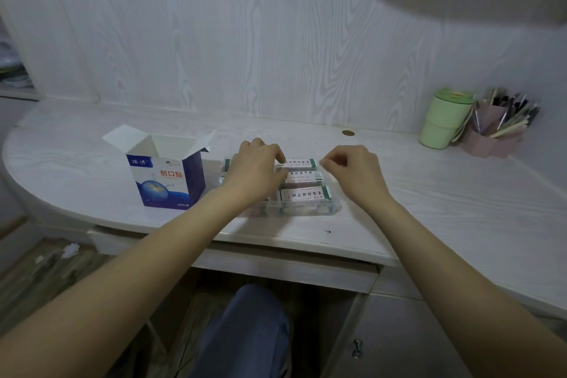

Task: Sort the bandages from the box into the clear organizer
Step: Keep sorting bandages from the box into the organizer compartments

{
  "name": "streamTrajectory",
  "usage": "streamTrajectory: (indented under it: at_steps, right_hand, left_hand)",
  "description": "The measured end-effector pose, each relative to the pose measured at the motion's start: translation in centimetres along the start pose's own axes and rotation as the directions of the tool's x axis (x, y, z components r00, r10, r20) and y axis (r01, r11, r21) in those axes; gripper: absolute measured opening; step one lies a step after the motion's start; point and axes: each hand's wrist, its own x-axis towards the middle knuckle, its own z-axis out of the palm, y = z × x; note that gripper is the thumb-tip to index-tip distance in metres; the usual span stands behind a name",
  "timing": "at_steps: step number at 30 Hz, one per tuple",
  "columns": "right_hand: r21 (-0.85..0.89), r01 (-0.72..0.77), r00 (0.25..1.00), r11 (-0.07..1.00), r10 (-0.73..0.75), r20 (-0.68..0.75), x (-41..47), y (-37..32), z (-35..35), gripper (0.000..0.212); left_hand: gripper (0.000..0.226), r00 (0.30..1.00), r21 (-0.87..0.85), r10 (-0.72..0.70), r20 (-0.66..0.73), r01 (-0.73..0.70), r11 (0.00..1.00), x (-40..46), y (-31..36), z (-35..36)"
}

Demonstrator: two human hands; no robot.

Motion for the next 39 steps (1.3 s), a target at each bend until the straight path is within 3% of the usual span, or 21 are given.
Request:
streamTrajectory:
  at_steps: [3,7,11,15,20,24,27,30,32,37,39]
  right_hand:
    - [0.115,-0.124,0.992,0.986,0.128,-0.024,2.0,0.3,-0.2,0.015]
    - [0.198,-0.332,0.943,0.922,0.318,0.098,5.3,2.1,1.1,0.01]
    - [0.31,-0.569,0.819,0.761,0.495,0.289,7.9,2.5,2.8,0.012]
    - [0.408,-0.653,0.758,0.638,0.552,0.349,9.5,3.1,4.1,0.021]
    - [0.503,-0.672,0.734,0.543,0.575,0.36,10.2,4.0,4.7,0.018]
    - [0.525,-0.623,0.774,0.58,0.553,0.307,10.3,4.4,5.2,0.008]
    - [0.531,-0.563,0.82,0.633,0.509,0.262,10.1,3.9,5.2,0.02]
    - [0.535,-0.511,0.854,0.673,0.467,0.229,10.1,3.3,5.1,0.018]
    - [0.532,-0.486,0.868,0.693,0.456,0.199,10.4,3.0,5.0,0.028]
    - [0.459,-0.398,0.916,0.795,0.373,0.148,10.2,2.6,4.8,0.038]
    - [0.449,-0.376,0.926,0.811,0.342,0.157,9.9,2.6,4.7,0.043]
  left_hand:
    - [0.036,0.999,0.066,-0.045,0.02,0.044,0.997,1.7,-0.1,-0.5]
    - [0.038,0.987,0.096,-0.111,0.113,0.101,0.99,3.9,-1.1,-0.3]
    - [0.033,0.979,0.089,-0.166,0.12,0.156,0.984,5.2,-2.3,0.7]
    - [0.032,0.977,0.09,-0.179,0.114,0.17,0.981,5.9,-2.6,1.3]
    - [0.029,0.985,0.137,-0.154,0.073,0.143,0.98,6.4,-2.8,1.7]
    - [0.028,0.985,0.155,-0.152,0.084,0.137,0.978,6.5,-2.7,1.6]
    - [0.015,0.987,0.147,-0.145,0.067,0.134,0.98,6.4,-2.4,1.1]
    - [0.025,0.992,0.147,-0.118,-0.042,0.123,0.981,6.4,-1.6,0.0]
    - [0.036,0.984,0.132,-0.098,-0.148,0.118,0.984,6.5,-1.1,-0.7]
    - [0.06,0.897,0.093,-0.027,-0.44,0.076,0.993,6.3,-0.2,-2.3]
    - [0.071,0.881,0.082,-0.054,-0.471,0.105,0.991,6.2,0.0,-3.1]
